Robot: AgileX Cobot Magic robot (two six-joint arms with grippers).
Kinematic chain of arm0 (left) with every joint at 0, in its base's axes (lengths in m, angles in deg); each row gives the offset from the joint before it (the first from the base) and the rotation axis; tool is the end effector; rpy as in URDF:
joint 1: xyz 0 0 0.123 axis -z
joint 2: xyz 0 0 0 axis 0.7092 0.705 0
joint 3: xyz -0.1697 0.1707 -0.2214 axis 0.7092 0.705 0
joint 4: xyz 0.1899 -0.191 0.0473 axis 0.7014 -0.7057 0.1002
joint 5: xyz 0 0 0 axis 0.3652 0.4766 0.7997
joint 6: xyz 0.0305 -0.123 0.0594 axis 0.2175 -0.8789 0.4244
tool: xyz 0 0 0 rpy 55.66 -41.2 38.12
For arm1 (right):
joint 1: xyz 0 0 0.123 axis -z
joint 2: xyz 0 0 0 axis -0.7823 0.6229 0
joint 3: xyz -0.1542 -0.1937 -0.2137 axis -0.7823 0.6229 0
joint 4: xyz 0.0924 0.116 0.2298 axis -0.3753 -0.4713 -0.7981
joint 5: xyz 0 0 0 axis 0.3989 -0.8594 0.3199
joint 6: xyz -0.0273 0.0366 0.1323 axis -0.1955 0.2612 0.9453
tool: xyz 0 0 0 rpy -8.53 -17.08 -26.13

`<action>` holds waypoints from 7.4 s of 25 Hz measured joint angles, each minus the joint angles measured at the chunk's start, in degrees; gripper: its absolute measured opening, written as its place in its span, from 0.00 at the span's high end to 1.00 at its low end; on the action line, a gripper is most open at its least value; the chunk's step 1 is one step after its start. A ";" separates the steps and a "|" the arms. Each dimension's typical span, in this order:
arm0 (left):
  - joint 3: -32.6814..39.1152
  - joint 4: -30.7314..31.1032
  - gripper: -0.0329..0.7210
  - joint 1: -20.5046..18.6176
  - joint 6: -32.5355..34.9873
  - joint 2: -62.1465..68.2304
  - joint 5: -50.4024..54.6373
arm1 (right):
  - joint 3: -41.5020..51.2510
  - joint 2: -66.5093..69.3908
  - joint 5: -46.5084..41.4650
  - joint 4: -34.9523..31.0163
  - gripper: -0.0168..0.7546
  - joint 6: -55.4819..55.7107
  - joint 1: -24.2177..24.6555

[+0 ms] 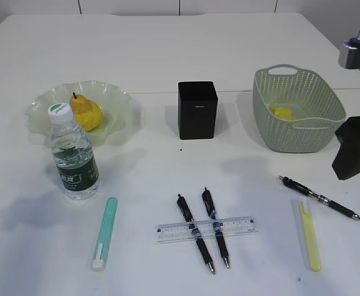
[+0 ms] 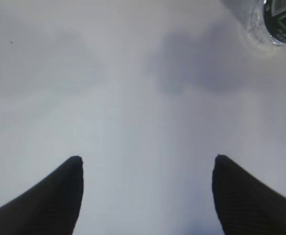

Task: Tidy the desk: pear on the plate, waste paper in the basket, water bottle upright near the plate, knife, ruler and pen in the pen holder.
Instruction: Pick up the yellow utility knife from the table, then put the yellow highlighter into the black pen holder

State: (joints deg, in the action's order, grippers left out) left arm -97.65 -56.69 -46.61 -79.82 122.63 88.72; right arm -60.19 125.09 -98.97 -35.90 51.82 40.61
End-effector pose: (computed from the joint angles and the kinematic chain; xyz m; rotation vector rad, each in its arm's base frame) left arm 0.2495 0.0000 0.2408 -0.2014 2.8309 -0.0850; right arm 0.2695 0.0601 0.2770 -0.2675 2.8617 0.1241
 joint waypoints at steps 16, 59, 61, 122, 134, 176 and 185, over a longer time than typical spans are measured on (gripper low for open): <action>-0.69 -0.97 0.19 0.00 0.83 0.00 0.08 | -0.86 17.32 5.65 0.00 0.38 10.30 0.00; -0.69 -1.07 0.20 0.00 0.83 0.00 -1.70 | -8.68 36.32 11.13 3.03 0.38 16.15 2.43; -0.69 -1.07 0.20 0.00 0.83 0.00 -1.70 | -8.68 36.68 11.13 2.48 0.38 16.02 2.43; -0.69 -1.07 0.21 0.00 0.83 0.00 -0.54 | -30.52 28.08 28.92 -9.99 0.81 -15.44 -5.53; -0.69 -1.07 0.23 0.00 0.83 0.00 -0.72 | -33.00 36.25 48.94 -10.47 0.81 -18.67 -6.78; -0.69 -1.07 0.25 0.00 0.83 0.00 -1.76 | -39.44 49.75 55.63 -12.97 0.64 -18.68 -8.91; -0.69 -1.07 0.26 0.00 0.83 0.00 -1.76 | -39.44 39.63 28.65 -14.95 0.64 -17.90 -8.91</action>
State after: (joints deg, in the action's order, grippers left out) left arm -98.34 -57.75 -46.61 -79.00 122.63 86.97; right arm -99.63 164.71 -70.32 -50.85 33.92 31.70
